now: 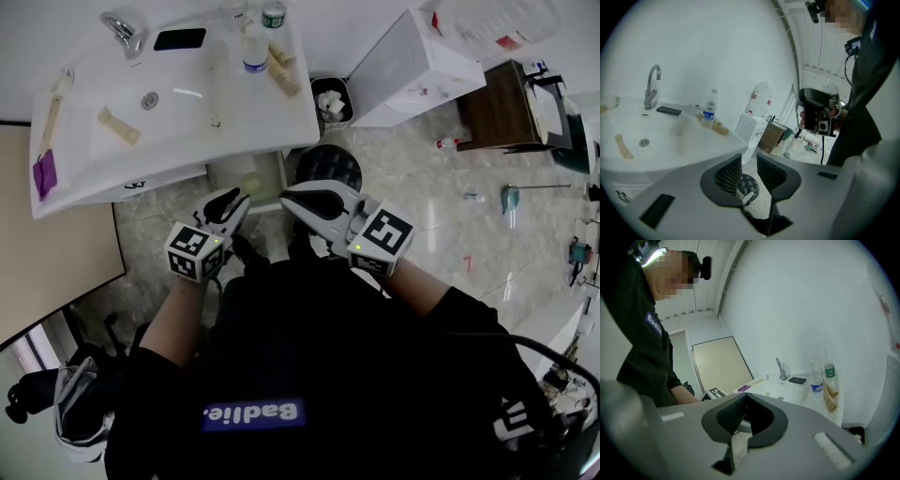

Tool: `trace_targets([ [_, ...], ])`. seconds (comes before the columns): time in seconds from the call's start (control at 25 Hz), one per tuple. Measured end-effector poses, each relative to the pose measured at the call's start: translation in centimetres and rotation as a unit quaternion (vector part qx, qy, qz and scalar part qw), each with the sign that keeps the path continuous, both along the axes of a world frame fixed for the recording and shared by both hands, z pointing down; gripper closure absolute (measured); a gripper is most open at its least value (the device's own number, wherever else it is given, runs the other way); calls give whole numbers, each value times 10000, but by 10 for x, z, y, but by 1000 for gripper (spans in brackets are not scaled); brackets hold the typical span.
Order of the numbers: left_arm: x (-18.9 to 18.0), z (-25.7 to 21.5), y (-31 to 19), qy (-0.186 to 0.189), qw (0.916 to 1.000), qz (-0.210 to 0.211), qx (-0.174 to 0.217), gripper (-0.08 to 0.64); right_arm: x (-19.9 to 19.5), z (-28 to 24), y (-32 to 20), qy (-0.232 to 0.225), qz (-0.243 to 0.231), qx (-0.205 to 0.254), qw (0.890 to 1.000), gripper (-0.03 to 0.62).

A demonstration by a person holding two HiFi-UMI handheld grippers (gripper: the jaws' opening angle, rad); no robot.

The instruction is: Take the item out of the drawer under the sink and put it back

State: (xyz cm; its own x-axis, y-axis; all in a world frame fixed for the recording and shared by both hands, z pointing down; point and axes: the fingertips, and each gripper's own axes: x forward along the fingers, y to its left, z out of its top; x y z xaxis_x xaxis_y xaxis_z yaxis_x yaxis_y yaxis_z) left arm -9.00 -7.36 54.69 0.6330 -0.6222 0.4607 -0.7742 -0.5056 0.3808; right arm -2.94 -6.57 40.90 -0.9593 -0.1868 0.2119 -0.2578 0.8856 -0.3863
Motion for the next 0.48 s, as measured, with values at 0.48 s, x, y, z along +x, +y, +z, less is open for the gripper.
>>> trace_targets([
  [0.48, -2, 130, -12, -707, 9906, 131, -1166, 430, 33, 18, -19, 345, 333, -56, 9988, 591],
])
